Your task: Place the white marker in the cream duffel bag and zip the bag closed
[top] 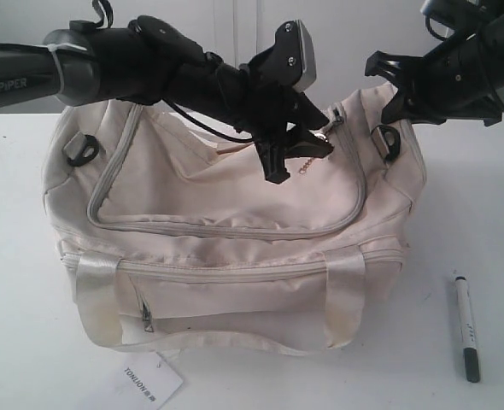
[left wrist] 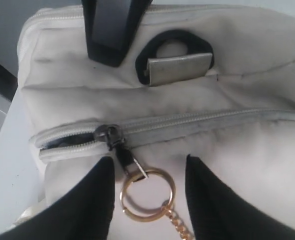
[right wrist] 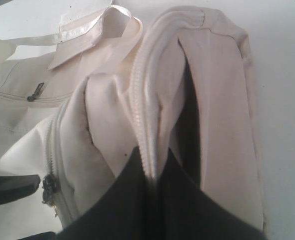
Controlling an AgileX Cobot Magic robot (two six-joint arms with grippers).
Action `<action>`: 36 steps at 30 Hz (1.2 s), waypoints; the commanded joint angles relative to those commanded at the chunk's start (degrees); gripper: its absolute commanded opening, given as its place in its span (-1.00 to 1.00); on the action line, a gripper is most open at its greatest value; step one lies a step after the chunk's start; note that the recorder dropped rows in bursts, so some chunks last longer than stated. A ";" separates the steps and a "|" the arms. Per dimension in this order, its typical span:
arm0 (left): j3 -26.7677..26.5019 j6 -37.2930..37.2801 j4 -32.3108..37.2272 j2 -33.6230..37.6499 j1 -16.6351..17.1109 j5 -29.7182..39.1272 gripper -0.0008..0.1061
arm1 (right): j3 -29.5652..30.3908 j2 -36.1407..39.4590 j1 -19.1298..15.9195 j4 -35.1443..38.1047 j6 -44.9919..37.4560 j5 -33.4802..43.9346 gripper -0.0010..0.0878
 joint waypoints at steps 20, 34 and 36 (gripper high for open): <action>0.00 -11.77 7.78 0.50 0.00 -2.43 0.32 | 0.00 0.00 0.00 0.00 0.00 0.00 -0.98; 0.00 -13.79 7.30 0.87 0.00 2.02 -0.02 | 0.00 0.00 0.00 0.00 0.00 0.00 -0.98; 0.00 -13.79 7.30 0.87 0.00 2.02 -0.14 | 0.00 0.00 0.00 0.00 0.00 0.00 -0.98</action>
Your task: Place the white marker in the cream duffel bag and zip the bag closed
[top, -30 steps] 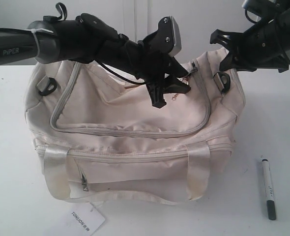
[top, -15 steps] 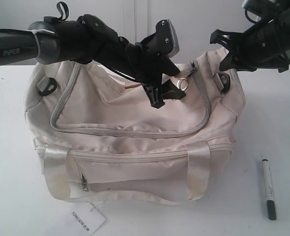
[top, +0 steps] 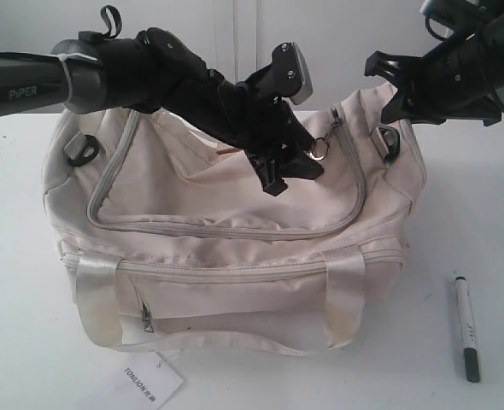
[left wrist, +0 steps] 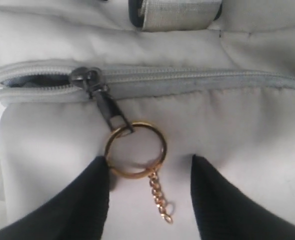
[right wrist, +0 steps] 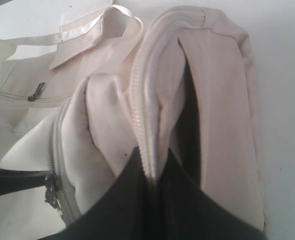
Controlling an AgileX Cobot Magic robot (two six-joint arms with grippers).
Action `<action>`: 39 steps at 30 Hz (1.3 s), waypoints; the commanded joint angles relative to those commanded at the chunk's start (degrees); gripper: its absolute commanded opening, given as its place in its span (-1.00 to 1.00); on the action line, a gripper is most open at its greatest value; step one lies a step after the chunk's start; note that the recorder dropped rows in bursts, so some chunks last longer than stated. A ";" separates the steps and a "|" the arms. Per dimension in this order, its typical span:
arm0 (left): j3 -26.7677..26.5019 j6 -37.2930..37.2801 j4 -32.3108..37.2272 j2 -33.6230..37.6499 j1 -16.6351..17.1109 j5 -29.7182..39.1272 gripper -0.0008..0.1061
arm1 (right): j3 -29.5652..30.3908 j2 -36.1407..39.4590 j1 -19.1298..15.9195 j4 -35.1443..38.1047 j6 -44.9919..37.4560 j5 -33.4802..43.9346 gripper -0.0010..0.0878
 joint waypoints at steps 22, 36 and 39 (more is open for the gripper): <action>-0.30 0.00 0.00 -1.54 0.00 -2.37 -0.88 | 0.00 0.00 0.00 0.00 0.00 0.11 -0.98; -0.30 -10.25 0.46 -2.14 0.00 -4.08 -0.97 | 0.00 0.00 0.00 0.00 0.00 0.11 -0.98; -0.30 -10.25 0.46 -2.14 0.00 -3.96 -0.97 | 0.00 0.00 0.00 0.00 0.00 0.11 -0.98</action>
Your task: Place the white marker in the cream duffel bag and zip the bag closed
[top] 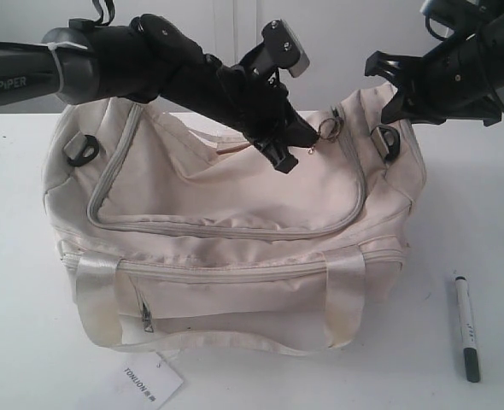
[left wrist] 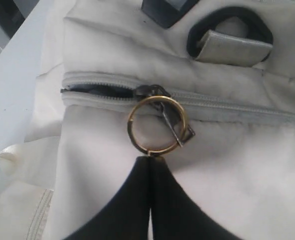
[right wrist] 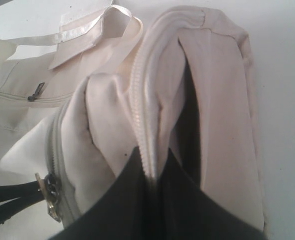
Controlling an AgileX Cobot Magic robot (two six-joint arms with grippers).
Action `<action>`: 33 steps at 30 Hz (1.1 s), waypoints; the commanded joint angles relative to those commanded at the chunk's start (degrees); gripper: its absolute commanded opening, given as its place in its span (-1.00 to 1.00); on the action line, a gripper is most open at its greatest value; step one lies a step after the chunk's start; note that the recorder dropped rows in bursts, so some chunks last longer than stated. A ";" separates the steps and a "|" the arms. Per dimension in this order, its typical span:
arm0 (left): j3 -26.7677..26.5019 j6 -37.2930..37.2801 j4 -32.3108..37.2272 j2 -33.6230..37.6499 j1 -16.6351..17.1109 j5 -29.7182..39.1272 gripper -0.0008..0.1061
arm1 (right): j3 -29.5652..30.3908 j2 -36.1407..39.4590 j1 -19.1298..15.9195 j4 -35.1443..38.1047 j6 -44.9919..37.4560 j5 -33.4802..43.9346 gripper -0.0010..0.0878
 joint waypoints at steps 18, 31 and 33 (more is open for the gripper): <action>0.00 -7.02 0.11 -3.69 0.00 9.15 -0.99 | 0.00 0.00 0.00 0.00 0.00 0.00 -0.98; 0.00 -12.30 0.03 -3.69 0.00 17.18 -0.99 | 0.00 0.00 0.00 -0.12 0.00 0.00 -0.98; 0.00 -12.30 0.03 -3.69 0.00 18.49 -0.99 | 0.00 0.00 0.00 -0.12 0.00 0.00 -0.98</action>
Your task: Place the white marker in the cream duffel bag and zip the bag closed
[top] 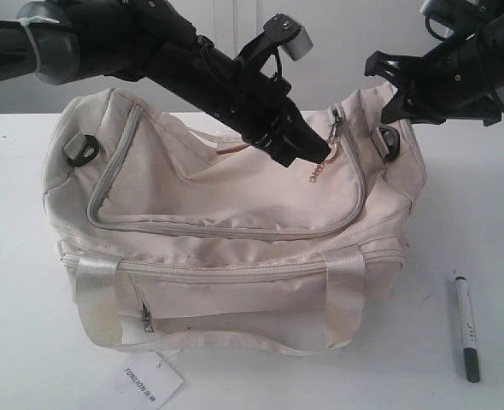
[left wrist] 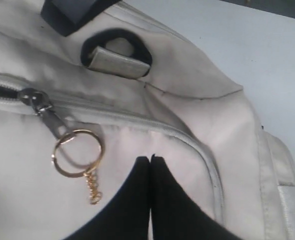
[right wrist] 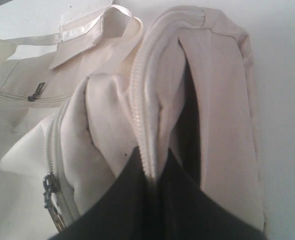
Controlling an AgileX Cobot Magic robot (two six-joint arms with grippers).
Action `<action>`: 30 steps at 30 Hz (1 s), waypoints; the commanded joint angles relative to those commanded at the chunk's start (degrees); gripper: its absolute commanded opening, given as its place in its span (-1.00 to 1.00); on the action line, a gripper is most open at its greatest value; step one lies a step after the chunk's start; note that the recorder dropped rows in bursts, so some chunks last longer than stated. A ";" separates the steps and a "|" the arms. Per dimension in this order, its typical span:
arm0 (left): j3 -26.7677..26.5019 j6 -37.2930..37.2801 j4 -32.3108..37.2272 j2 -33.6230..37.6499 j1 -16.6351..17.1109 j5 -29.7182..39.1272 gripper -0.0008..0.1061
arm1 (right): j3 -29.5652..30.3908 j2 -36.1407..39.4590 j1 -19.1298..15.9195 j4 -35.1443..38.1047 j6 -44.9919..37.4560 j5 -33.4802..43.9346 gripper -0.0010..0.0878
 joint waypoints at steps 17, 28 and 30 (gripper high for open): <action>0.00 -0.66 1.12 1.65 0.12 -14.96 -0.16 | 0.00 0.00 0.00 0.00 0.00 -0.13 -0.98; 0.00 3.16 -1.41 4.15 0.12 -17.55 -0.13 | 0.00 0.00 0.00 0.00 0.00 -0.13 -0.98; 0.00 4.93 -3.48 4.53 0.12 -17.30 -0.11 | 0.00 0.00 0.00 0.00 0.00 -0.13 -0.98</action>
